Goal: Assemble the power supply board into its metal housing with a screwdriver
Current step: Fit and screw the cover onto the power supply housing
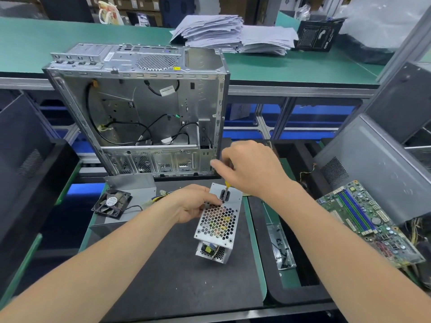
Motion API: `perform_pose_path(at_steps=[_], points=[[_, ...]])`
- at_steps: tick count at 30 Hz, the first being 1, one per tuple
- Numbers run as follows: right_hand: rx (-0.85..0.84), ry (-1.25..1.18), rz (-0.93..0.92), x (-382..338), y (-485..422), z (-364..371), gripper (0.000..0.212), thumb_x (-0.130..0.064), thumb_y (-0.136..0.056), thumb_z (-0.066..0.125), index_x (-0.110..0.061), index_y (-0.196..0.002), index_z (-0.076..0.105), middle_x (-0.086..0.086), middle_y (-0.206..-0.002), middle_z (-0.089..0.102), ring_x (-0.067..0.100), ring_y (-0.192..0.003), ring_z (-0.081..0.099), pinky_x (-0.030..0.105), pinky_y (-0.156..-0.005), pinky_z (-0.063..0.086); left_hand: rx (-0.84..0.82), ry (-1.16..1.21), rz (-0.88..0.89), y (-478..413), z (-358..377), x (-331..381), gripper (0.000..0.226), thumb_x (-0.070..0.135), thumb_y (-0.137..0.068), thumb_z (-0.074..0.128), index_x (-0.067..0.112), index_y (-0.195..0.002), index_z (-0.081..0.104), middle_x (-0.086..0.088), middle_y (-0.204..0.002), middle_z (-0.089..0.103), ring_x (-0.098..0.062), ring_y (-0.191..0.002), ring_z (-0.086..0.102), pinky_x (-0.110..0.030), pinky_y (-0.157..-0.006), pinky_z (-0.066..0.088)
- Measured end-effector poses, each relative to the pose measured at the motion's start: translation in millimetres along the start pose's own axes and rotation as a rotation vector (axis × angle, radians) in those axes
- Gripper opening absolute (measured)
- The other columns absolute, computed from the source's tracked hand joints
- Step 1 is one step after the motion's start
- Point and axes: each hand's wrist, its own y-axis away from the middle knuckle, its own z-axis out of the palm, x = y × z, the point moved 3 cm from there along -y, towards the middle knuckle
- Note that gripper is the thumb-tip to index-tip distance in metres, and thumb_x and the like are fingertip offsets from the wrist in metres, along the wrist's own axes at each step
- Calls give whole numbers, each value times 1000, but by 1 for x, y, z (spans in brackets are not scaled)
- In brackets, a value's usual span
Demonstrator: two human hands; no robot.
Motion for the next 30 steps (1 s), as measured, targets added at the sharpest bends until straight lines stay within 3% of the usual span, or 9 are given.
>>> perform_pose_path(at_steps=[2, 4, 6, 10, 13, 15, 19, 26, 30], points=[[-146, -205, -98, 3, 1, -3, 13, -39, -97, 62, -26, -97, 64, -10, -93, 59, 15, -87, 61, 40, -77, 56, -5, -13, 8, 0, 0, 0, 11, -3, -91, 70, 7, -87, 71, -10, -83, 77, -15, -67, 73, -26, -60, 58], [-287, -293, -228, 7, 1, -9, 14, -25, -95, 67, -30, -108, 62, -14, -105, 59, 9, -98, 59, 31, -83, 53, -8, -19, 14, 0, -1, 0, 13, -3, -91, 70, 8, -84, 71, -10, -84, 77, -15, -68, 73, -26, -60, 58], [-368, -288, -300, 10, 2, -12, 18, -17, -95, 69, -30, -106, 64, -17, -103, 62, 3, -98, 59, 24, -82, 50, -10, -18, 15, -1, -1, -1, 11, -3, -91, 70, 7, -86, 72, -11, -89, 77, -17, -72, 73, -28, -64, 59], [-404, -298, -308, 14, 3, -13, 21, -12, -94, 69, -32, -98, 64, -20, -95, 65, -1, -89, 60, 12, -71, 44, -20, -19, 14, -3, -1, -1, 17, -3, -91, 69, 0, -108, 71, -19, -105, 76, -23, -86, 71, -33, -80, 60], [-372, -334, -266, 14, 3, -11, 17, -22, -95, 72, -34, -99, 61, -18, -92, 66, 1, -85, 61, 21, -69, 47, -24, -27, 15, -2, -1, -1, 11, -2, -91, 70, 3, -100, 71, -14, -97, 77, -19, -78, 72, -30, -71, 59], [-307, -331, -238, 11, 3, -10, 14, -33, -95, 74, -33, -96, 60, -15, -84, 63, 5, -78, 59, 31, -68, 51, -25, -30, 14, -2, -2, -1, 14, -2, -91, 70, 3, -104, 71, -16, -102, 76, -20, -81, 72, -31, -74, 60], [-182, -290, -150, 6, 3, -7, 27, -45, -93, 75, -23, -88, 61, -7, -70, 63, 11, -69, 58, 41, -68, 54, -21, -28, 8, -1, -2, 0, 10, -3, -91, 70, 7, -88, 73, -13, -96, 78, -18, -77, 74, -29, -68, 59], [-113, -286, 2, 4, 0, 0, 29, -45, -96, 71, -20, -89, 58, -8, -71, 61, 9, -71, 59, 44, -70, 60, 1, -35, 6, 0, -1, 0, 9, -2, -90, 70, 7, -90, 73, -13, -92, 78, -17, -73, 73, -31, -70, 59], [-53, -299, 18, 3, 2, 6, 29, -44, -94, 73, -19, -92, 59, -7, -73, 62, 18, -75, 60, 44, -70, 58, -14, -33, -6, 3, 0, 0, 9, -2, -92, 70, 6, -95, 70, -13, -95, 77, -19, -78, 73, -34, -72, 59]])
